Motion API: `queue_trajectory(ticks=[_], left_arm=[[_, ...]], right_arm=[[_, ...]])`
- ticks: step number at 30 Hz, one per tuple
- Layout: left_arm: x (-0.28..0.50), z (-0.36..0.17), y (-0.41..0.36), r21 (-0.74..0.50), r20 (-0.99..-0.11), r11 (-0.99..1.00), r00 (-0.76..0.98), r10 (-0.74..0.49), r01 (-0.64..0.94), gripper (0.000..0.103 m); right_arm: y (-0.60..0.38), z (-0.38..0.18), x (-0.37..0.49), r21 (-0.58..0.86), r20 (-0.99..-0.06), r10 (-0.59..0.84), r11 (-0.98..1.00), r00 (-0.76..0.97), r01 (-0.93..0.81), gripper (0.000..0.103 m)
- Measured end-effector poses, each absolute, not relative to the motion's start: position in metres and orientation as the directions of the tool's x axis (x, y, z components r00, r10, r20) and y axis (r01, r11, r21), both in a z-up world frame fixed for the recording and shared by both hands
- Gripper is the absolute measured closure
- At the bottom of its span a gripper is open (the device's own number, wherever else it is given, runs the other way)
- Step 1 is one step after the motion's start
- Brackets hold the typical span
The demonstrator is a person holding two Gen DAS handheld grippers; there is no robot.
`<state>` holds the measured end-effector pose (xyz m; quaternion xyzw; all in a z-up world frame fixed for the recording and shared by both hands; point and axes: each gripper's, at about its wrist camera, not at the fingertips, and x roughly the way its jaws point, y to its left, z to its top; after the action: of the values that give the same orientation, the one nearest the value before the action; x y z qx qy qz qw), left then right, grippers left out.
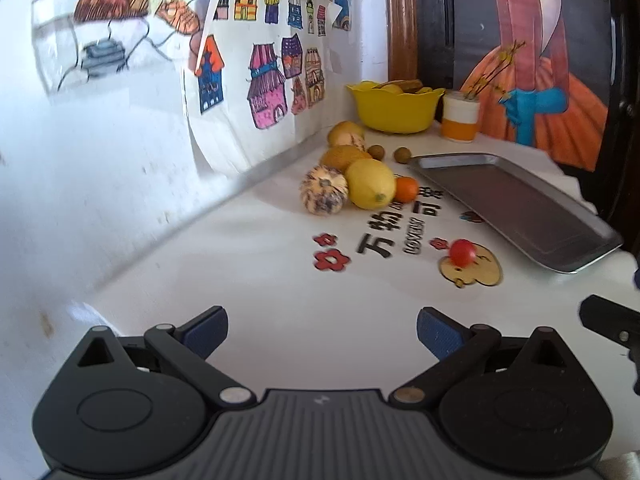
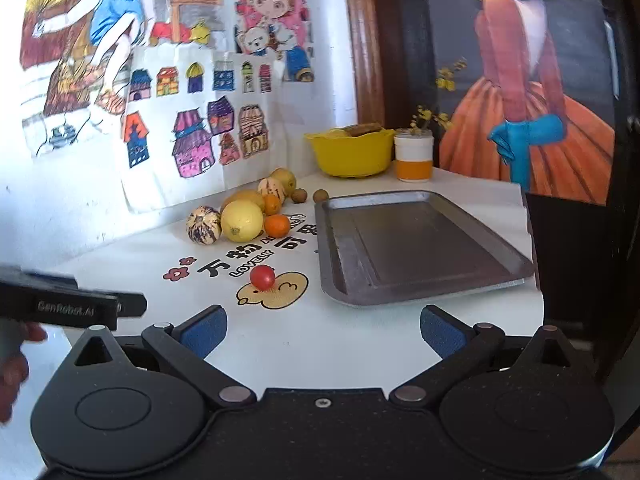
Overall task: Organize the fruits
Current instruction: 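Grasp the striped pepino melon with the left tool while the right tool grasps the cherry tomato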
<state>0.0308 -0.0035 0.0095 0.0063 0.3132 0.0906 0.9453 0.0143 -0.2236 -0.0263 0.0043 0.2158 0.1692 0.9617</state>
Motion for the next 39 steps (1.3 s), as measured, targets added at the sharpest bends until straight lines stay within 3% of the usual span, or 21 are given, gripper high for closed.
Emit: queue_trajectory(ticks=[21,29,36,39], left_arm=[[0.118,0.038,0.013,0.221,-0.617,0.953,0.726,0.302,-0.208,0.000],[0.149,0.030,0.030,0.116,-0.648,0.987,0.744,0.163,-0.115,0.001],[0.178,0.016,0.036,0.059,-0.652,0.996,0.752,0.092,-0.070,0.001],[0.189,0.012,0.039,0.049,-0.652,0.997,0.755,0.077,-0.059,0.003]], right_arm=[[-0.185,-0.006,0.090,0.008,-0.521,0.435,0.862,0.734,-0.506,0.000],[-0.170,-0.014,0.122,0.033,-0.596,0.462,0.831,0.657,-0.555,0.001],[-0.156,-0.029,0.141,0.053,-0.638,0.467,0.819,0.612,-0.571,0.012],[-0.152,-0.029,0.144,0.047,-0.634,0.481,0.805,0.605,-0.591,0.022]])
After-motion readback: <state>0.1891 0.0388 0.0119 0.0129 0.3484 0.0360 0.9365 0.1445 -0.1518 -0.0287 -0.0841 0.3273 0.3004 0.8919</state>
